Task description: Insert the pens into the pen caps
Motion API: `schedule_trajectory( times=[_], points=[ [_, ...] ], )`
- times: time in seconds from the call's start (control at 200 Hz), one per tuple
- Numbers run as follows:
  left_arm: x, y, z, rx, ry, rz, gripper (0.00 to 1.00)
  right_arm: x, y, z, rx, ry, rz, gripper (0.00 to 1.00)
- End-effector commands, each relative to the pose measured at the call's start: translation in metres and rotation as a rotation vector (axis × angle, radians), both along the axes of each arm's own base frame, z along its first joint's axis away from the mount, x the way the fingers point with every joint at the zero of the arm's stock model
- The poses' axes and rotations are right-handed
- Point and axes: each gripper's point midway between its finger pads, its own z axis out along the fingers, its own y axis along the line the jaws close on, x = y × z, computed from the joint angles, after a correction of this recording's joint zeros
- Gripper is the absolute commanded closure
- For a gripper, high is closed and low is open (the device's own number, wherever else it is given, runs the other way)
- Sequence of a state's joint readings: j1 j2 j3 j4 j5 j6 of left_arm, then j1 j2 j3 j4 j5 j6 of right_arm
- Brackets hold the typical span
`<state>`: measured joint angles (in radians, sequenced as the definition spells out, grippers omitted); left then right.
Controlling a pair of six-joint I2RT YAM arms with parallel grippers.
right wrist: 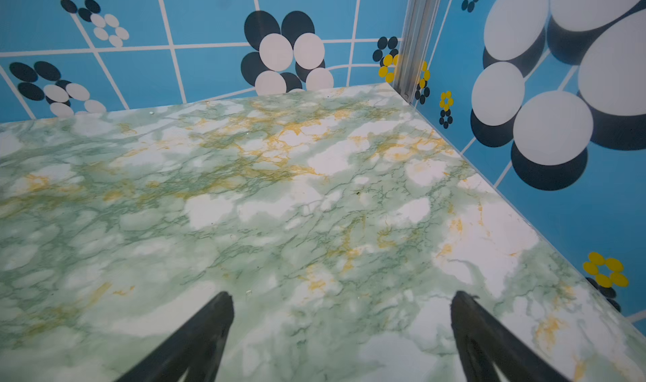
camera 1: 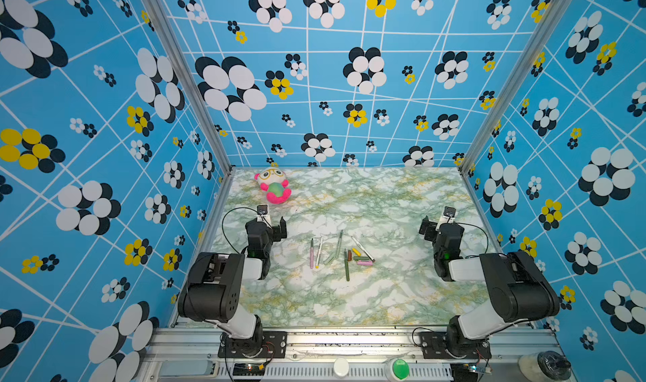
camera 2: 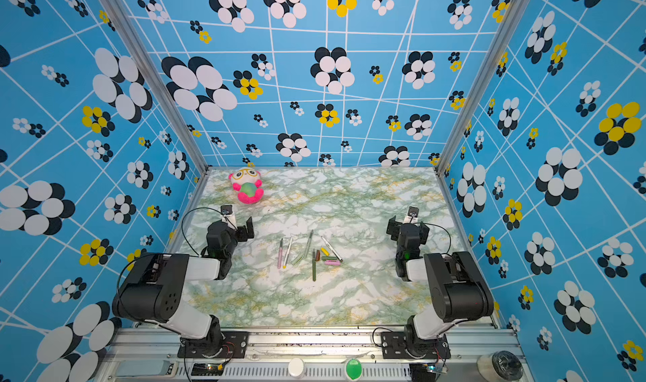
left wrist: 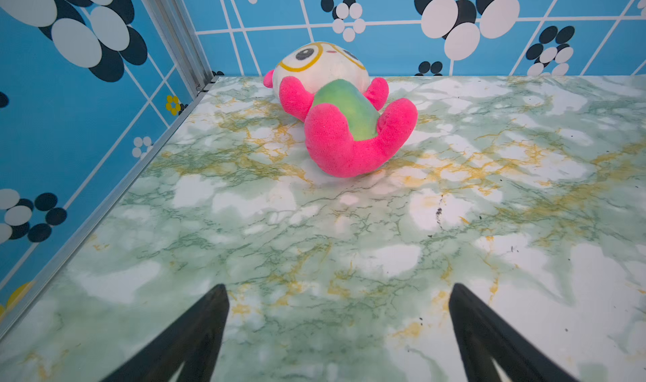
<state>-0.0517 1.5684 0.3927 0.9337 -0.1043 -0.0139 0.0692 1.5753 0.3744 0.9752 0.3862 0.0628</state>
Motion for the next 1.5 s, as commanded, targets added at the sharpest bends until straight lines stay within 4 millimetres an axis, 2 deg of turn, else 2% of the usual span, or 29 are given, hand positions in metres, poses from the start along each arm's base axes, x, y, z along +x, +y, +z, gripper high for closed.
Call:
schedule_trajectory(
  times=[0.0,0.91,1.015,1.154,1.289,1.364,1.494],
  points=[
    [-0.004,0.004,0.0,0.0,0.003,0.006,0.01,-0.004,-0.002,0.0,-0.008,0.008,0.003,0.01],
    [-0.005,0.004,-0.001,-0.003,0.011,0.003,0.01,-0.004,-0.001,0.0,-0.007,0.008,0.005,0.01],
    [-0.005,0.004,-0.001,-0.003,0.011,0.003,0.01,0.0,0.004,0.009,-0.013,0.047,0.04,0.01],
    [-0.005,0.004,0.001,-0.001,0.003,0.002,0.01,0.007,0.007,0.032,-0.015,0.119,0.055,0.03],
    [-0.002,0.01,0.02,0.007,0.053,0.045,0.01,0.004,0.011,0.068,0.062,0.004,0.056,0.03],
    [-0.002,0.011,0.041,0.009,0.046,0.048,0.01,0.005,0.016,0.085,0.124,-0.009,0.072,0.04],
    [-0.007,0.011,0.09,0.0,-0.015,0.053,0.01,0.007,0.028,0.109,0.22,-0.004,0.108,0.05]
  ],
)
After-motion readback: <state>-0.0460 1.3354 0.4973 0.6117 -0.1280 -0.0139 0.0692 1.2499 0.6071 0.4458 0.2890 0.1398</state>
